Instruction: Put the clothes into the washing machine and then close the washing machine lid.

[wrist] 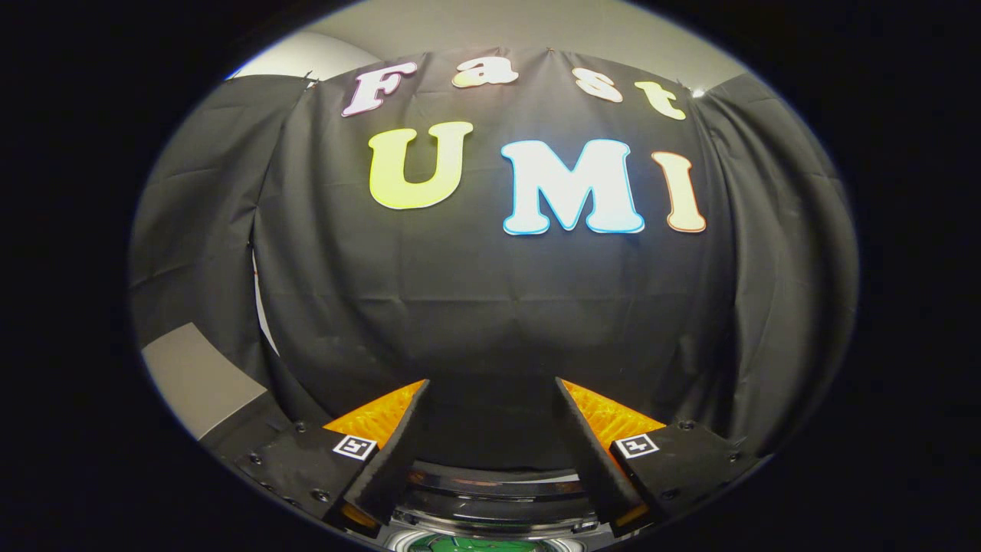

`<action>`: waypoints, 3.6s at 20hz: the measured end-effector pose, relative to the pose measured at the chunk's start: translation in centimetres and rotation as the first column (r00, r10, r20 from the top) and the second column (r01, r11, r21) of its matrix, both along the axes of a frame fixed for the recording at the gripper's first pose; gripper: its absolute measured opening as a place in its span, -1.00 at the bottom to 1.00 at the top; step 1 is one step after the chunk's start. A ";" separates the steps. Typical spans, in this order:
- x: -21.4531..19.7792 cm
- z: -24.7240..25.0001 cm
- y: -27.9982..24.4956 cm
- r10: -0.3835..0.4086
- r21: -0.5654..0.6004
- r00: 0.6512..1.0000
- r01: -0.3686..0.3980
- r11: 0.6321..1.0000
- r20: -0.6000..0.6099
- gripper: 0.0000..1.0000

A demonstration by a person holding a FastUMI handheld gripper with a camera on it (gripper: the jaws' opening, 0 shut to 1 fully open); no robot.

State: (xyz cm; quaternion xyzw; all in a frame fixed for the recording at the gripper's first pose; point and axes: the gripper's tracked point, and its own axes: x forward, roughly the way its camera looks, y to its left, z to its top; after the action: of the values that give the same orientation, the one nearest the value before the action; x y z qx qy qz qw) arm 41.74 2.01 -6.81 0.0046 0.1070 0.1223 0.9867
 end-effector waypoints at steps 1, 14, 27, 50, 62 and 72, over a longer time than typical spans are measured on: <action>0.1 -0.6 0.0 -0.012 -0.006 1.000 0.012 1.000 -0.009 0.94; -3.2 -2.5 -0.8 -0.072 0.030 0.997 0.073 0.997 -0.033 0.94; -8.8 -3.0 -1.5 -0.063 0.031 0.998 0.062 0.998 0.028 0.94; -16.3 -6.6 -2.3 -0.030 0.041 0.997 0.027 0.999 0.066 0.96; -18.7 -11.2 -3.9 -0.048 0.062 0.998 0.051 0.997 -0.051 0.91; -24.4 -2.3 -3.2 -0.077 0.091 0.994 0.070 0.993 0.083 0.91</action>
State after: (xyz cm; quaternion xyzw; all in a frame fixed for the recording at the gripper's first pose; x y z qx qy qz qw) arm 17.39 -1.23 -9.14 0.0469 0.0587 0.0905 0.9931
